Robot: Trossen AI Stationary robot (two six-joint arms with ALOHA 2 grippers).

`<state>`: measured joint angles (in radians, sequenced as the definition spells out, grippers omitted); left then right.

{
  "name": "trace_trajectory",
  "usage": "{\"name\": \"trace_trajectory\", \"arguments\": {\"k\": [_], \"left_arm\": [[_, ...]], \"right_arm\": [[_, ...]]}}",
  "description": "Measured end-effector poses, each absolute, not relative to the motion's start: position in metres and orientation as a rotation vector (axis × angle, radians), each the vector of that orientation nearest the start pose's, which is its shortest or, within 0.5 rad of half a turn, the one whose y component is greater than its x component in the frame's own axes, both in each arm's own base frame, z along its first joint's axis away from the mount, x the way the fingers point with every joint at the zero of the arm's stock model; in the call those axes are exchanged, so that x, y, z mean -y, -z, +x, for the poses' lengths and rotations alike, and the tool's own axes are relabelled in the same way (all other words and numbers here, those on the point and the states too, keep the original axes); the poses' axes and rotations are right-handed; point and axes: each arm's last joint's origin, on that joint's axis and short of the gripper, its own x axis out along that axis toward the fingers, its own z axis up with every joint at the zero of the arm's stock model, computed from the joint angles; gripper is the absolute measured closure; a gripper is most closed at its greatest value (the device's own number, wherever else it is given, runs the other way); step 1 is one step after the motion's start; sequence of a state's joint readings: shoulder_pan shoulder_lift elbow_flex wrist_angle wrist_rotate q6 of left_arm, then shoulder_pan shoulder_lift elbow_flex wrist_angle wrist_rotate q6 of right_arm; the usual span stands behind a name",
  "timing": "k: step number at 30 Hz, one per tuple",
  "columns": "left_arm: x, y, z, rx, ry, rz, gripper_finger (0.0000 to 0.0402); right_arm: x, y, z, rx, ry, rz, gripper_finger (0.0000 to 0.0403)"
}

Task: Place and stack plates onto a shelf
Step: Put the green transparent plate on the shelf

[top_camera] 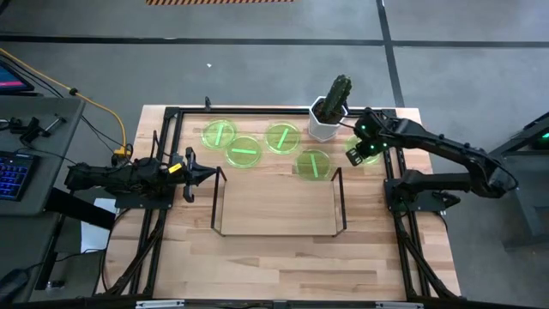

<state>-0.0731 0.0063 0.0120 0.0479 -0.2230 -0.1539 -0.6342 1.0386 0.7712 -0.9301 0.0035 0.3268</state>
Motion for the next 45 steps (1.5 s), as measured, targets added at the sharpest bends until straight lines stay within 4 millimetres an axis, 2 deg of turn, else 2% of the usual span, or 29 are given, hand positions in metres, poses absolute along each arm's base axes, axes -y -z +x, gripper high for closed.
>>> {"name": "trace_trajectory", "arguments": {"k": [6,10,14,17,21,25,33,45], "left_arm": [[0.001,-0.172,0.097,0.065,-0.146,-0.162,0.0401],[0.001,-0.172,0.097,0.065,-0.146,-0.162,0.0401],[0.001,-0.172,0.097,0.065,-0.146,-0.162,0.0401],[0.001,-0.172,0.097,0.065,-0.146,-0.162,0.0401],[0.001,-0.172,0.097,0.065,-0.146,-0.162,0.0401],[0.001,-0.172,0.097,0.065,-0.146,-0.162,0.0402],[0.001,-0.172,0.097,0.065,-0.146,-0.162,0.0402],[0.001,-0.172,0.097,0.065,-0.146,-0.161,0.0402]], "right_arm": [[0.113,-0.226,0.154,-1.018,0.778,0.714,0.0385],[0.124,-0.213,0.168,-1.019,0.832,0.715,0.0325],[0.134,-0.201,0.173,-1.049,0.979,0.655,0.0259],[0.135,-0.196,0.175,-1.055,1.054,0.641,0.0232],[0.131,-0.190,0.180,-1.016,1.058,0.629,0.0225],[0.121,-0.172,0.173,-1.001,1.059,0.666,0.0225],[0.120,-0.163,0.175,-0.923,1.077,0.656,0.0224],[0.106,-0.136,0.188,-1.006,1.151,0.549,0.0224]]}}
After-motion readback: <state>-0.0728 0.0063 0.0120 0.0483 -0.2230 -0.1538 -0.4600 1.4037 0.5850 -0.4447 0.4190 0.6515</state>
